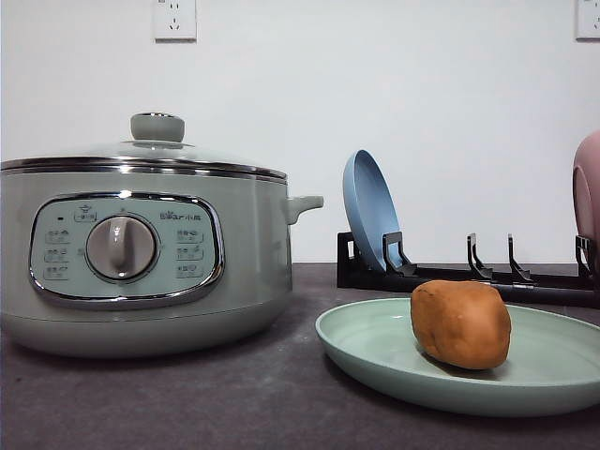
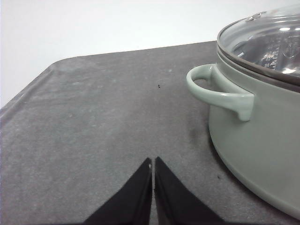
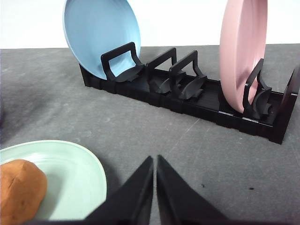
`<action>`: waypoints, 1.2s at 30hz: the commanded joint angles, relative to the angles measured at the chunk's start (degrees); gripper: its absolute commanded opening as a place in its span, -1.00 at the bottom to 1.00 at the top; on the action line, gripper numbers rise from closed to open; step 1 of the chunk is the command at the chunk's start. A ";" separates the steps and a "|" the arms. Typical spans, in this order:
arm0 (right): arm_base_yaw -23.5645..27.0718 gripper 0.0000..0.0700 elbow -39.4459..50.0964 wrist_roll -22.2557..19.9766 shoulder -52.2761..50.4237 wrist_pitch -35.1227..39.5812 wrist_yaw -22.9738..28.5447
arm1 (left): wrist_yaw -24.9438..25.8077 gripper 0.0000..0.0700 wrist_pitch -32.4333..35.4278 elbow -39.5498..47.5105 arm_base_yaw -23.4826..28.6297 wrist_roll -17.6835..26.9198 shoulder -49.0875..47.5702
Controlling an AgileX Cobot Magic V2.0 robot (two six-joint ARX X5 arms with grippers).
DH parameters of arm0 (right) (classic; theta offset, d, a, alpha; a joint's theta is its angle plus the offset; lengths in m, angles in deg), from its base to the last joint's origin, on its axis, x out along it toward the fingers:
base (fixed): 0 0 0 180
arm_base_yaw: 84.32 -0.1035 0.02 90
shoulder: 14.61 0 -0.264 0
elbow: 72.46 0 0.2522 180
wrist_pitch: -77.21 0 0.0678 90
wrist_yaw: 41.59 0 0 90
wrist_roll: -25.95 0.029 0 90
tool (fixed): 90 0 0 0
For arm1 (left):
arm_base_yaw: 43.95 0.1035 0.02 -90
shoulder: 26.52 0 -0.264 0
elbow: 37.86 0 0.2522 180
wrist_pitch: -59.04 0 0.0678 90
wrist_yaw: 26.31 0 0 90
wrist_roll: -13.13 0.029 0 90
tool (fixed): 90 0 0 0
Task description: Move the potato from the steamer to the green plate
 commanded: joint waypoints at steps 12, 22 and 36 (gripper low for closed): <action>-0.04 -1.00 0.31 0.58 -0.15 0.33 0.00 | -0.22 -1.00 -0.37 1.16 0.13 -0.13 -0.11; -0.04 -1.00 0.31 0.58 -0.15 0.33 0.00 | -0.22 -1.00 -0.37 1.16 0.13 -0.13 -0.11; -0.04 -1.00 0.31 0.58 -0.15 0.33 0.00 | -0.22 -1.00 -0.37 1.16 0.13 -0.13 -0.11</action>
